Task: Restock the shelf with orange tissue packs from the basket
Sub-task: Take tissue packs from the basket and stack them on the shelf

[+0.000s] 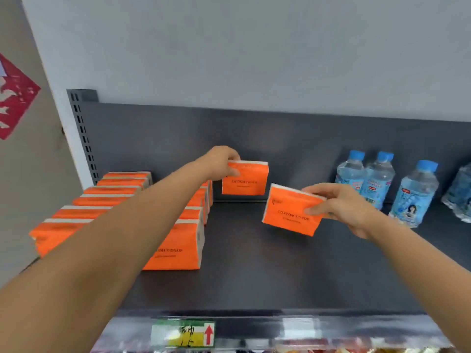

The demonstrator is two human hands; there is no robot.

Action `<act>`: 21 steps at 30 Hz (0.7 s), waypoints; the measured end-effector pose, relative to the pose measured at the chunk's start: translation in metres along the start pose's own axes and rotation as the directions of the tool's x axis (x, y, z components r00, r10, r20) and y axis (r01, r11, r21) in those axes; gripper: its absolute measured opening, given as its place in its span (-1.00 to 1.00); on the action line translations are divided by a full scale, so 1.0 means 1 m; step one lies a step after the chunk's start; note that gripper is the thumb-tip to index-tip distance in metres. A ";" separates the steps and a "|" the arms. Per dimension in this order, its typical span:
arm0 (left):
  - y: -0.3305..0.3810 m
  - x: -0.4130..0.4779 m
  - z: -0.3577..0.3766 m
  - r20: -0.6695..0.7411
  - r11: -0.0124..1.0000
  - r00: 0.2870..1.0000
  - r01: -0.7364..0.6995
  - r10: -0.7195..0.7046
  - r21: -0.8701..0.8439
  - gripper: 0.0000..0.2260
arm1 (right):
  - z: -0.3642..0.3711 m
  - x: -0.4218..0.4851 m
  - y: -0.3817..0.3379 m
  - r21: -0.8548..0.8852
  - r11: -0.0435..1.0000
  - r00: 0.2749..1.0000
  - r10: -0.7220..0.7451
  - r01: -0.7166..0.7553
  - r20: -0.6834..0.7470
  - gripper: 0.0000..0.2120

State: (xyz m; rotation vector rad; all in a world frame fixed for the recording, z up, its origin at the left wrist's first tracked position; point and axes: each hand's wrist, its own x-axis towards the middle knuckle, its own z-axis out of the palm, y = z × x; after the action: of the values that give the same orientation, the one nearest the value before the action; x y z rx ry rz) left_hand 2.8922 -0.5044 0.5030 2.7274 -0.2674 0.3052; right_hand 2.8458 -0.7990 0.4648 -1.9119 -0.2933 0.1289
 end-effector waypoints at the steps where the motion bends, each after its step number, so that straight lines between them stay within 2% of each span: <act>1: -0.001 0.005 0.009 0.019 1.000 1.000 0.001 -0.001 0.007 -0.66 | 0.003 0.007 0.001 -0.041 0.999 1.000 -0.001 0.003 0.027 -0.62; 4: -0.004 0.016 0.028 0.057 1.000 0.998 0.026 -0.027 0.018 -0.69 | 0.020 0.026 0.004 -0.151 0.988 0.997 -0.026 0.036 0.067 -0.66; 6: -0.005 0.021 0.034 0.067 0.998 0.997 0.035 -0.038 0.047 -0.70 | 0.032 0.040 0.005 -0.182 0.981 0.997 -0.065 0.071 0.037 -0.64; 10: -0.005 0.028 0.037 0.032 0.993 0.999 0.011 -0.015 0.115 -0.68 | 0.054 0.067 0.007 -0.384 0.913 0.984 -0.171 0.140 -0.048 -0.51; 14: -0.007 0.031 0.035 0.002 0.998 1.000 0.005 -0.005 0.055 -0.70 | 0.071 0.082 0.016 -0.403 0.906 0.973 -0.195 0.130 -0.123 -0.36; 18: -0.010 0.029 0.027 0.069 0.999 0.998 0.018 -0.015 -0.042 -0.79 | 0.088 0.093 0.021 -0.397 0.907 0.965 -0.215 0.141 -0.150 -0.14; 21: -0.012 0.023 0.019 0.123 0.996 0.992 0.020 -0.008 -0.092 -0.78 | 0.101 0.096 0.021 -0.400 0.905 0.962 -0.224 0.145 -0.158 -0.04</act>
State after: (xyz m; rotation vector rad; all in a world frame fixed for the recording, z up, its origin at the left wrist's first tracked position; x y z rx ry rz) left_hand 2.9207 -0.5045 0.4871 2.6582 -0.2888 0.1180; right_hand 2.9179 -0.6894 0.4145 -2.2541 -0.3834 -0.2698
